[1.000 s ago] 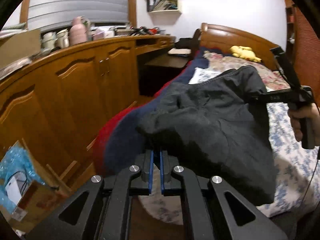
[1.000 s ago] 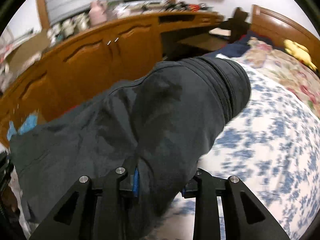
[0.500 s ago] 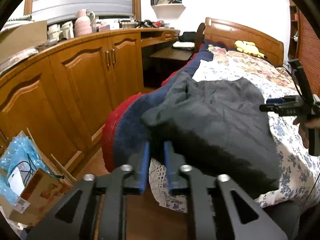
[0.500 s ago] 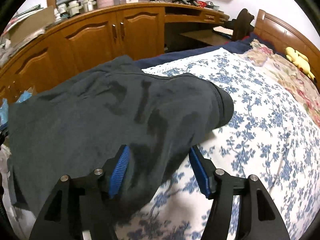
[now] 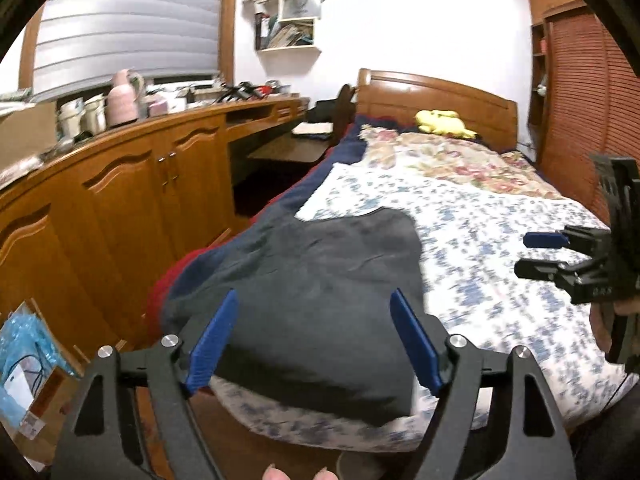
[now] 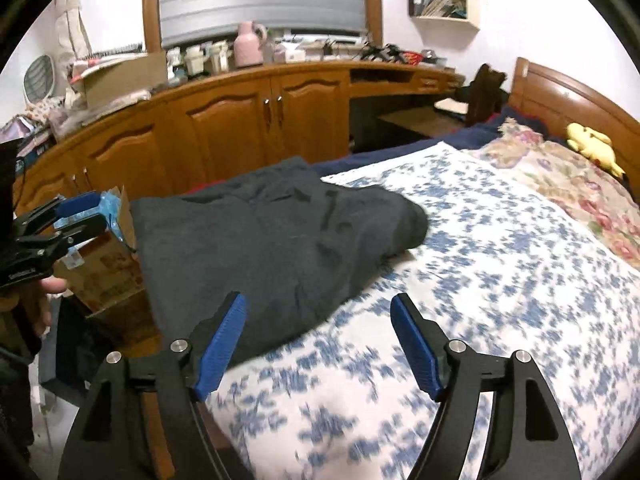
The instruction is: Fold large clothes
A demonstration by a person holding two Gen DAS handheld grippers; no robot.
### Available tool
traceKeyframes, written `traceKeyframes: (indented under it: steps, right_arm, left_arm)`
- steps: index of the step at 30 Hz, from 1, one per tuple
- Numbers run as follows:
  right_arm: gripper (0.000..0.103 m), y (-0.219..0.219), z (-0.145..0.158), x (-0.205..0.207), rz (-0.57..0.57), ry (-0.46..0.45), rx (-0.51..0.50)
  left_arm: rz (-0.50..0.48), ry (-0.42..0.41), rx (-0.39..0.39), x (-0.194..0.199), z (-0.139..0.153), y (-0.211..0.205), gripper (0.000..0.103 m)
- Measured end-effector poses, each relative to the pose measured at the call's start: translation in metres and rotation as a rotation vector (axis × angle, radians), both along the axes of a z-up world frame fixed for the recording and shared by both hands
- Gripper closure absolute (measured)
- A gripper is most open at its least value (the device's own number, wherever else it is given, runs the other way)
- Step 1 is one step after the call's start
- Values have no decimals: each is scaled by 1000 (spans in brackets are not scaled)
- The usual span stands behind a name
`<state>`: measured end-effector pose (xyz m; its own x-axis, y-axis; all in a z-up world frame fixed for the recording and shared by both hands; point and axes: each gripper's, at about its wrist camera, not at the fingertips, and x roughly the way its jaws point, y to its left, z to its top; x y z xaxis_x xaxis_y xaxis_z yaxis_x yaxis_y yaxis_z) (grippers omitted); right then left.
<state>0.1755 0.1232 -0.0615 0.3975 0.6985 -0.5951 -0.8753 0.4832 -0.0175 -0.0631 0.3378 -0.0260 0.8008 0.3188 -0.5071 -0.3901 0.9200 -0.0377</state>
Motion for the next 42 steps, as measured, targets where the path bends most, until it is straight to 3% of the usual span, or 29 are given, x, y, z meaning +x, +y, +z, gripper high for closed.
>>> traceKeyframes:
  steps: [9, 22, 29, 42]
  right_arm:
    - [16, -119, 17, -25, -163, -41, 80]
    - [16, -262, 12, -81, -456, -106, 126]
    - [16, -306, 19, -118, -551, -129, 188]
    - [16, -345, 36, -188, -696, -234, 309]
  left_arm:
    - [-154, -21, -6, 40, 16, -94, 22]
    - [-376, -29, -76, 79, 20, -232, 21]
    - [-444, -52, -65, 77, 34, -292, 21]
    - [-463, -161, 22, 42, 81, -346, 21]
